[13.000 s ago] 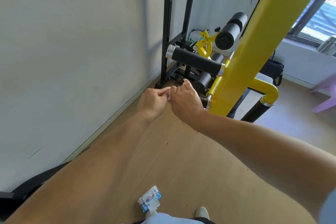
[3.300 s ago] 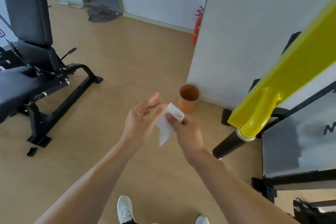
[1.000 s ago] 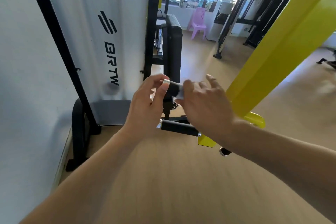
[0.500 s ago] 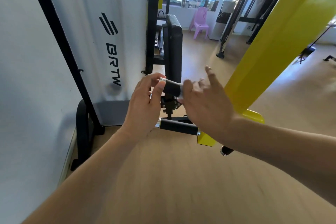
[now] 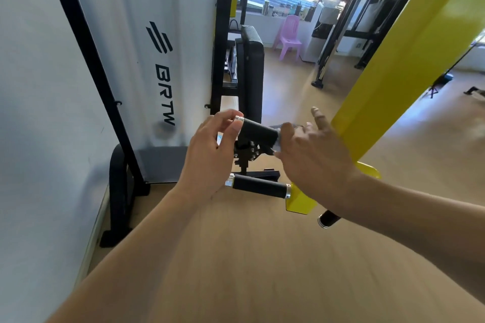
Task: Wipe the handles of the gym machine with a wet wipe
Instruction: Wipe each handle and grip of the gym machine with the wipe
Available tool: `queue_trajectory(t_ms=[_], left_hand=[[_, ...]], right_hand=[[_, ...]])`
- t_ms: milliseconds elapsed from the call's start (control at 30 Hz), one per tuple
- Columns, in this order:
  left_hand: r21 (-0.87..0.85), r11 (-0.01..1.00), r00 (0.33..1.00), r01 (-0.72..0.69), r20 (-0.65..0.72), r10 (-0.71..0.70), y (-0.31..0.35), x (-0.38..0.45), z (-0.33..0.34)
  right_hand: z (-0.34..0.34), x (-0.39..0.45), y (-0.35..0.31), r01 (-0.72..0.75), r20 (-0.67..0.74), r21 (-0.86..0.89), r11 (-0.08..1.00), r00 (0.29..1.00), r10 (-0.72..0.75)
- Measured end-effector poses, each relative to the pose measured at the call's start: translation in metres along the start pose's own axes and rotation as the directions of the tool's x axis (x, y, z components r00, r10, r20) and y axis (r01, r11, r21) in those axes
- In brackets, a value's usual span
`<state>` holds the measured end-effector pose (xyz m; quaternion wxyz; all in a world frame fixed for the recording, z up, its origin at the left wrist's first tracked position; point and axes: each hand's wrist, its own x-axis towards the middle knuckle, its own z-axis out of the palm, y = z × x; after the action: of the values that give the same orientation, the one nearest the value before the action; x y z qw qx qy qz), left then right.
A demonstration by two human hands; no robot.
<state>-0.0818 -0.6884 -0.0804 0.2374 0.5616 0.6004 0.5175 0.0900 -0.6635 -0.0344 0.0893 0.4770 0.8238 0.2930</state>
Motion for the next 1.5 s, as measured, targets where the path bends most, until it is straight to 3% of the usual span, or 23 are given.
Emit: queue_trajectory(t_ms=[100,167,300,400,467,600,767,900,967,1033,1067,1133,1200,1233,1400,1500], left_hand=[[-0.027,1.0,1.0,-0.003,0.001,0.003,0.0,0.0,-0.005],[-0.06,0.998,1.0,0.011,0.008,-0.01,0.0,0.0,-0.008],[-0.041,0.999,1.0,0.016,0.014,-0.016,-0.001,-0.003,-0.007],[0.018,1.0,1.0,0.01,0.025,-0.01,-0.002,-0.003,-0.003],[0.014,1.0,1.0,0.017,0.024,-0.018,-0.002,-0.005,-0.001],[-0.034,0.999,1.0,0.019,0.008,-0.019,0.003,-0.007,-0.003],[-0.082,0.997,1.0,0.014,0.015,-0.013,-0.004,-0.002,-0.011],[-0.134,0.99,0.997,0.054,0.062,-0.046,-0.011,-0.004,-0.014],[-0.168,0.98,0.991,0.107,0.095,-0.091,-0.022,-0.011,-0.014],[-0.185,0.966,0.981,0.178,0.104,-0.161,-0.043,-0.02,-0.01],[-0.177,0.962,0.976,0.209,0.103,-0.193,-0.055,-0.025,-0.008],[-0.167,0.95,0.962,0.263,0.125,-0.244,-0.074,-0.035,-0.003],[-0.195,0.929,0.944,0.314,0.168,-0.284,-0.086,-0.044,0.002],[-0.208,0.922,0.939,0.326,0.181,-0.292,-0.091,-0.048,0.005],[-0.233,0.911,0.934,0.339,0.199,-0.297,-0.102,-0.055,0.014],[-0.252,0.897,0.931,0.362,0.131,-0.34,-0.099,-0.054,0.015]], right_hand=[[-0.005,0.025,-0.026,0.063,-0.204,0.148,0.987,0.978,-0.032],[-0.008,0.037,-0.042,0.089,-0.232,0.25,0.964,0.972,-0.029],[-0.006,0.024,-0.032,0.039,-0.159,0.237,0.971,0.987,-0.001],[-0.004,-0.006,-0.002,-0.065,0.059,0.091,0.994,0.996,0.06],[-0.006,-0.018,0.008,-0.092,0.118,-0.019,0.996,0.989,0.094],[-0.003,-0.006,-0.008,-0.016,-0.014,0.036,0.999,1.0,0.016],[-0.008,0.031,-0.034,0.143,-0.275,0.314,0.939,0.96,-0.054],[-0.009,0.011,-0.024,0.155,-0.344,0.557,0.816,0.937,0.056],[-0.015,-0.01,-0.02,0.201,-0.46,0.629,0.751,0.875,0.15],[-0.019,-0.03,-0.023,0.281,-0.51,0.663,0.694,0.848,0.144],[-0.017,-0.038,-0.028,0.289,-0.46,0.707,0.646,0.881,0.109],[-0.008,-0.044,-0.042,0.114,-0.152,0.852,0.512,0.988,0.033],[0.013,-0.037,-0.055,-0.172,0.183,0.91,0.379,0.983,0.007],[0.026,-0.032,-0.059,-0.232,0.237,0.912,0.339,0.971,0.027],[0.064,-0.012,-0.066,-0.202,0.142,0.947,0.248,0.96,0.241],[0.066,-0.004,-0.062,-0.096,-0.037,0.941,0.325,0.925,0.378]])
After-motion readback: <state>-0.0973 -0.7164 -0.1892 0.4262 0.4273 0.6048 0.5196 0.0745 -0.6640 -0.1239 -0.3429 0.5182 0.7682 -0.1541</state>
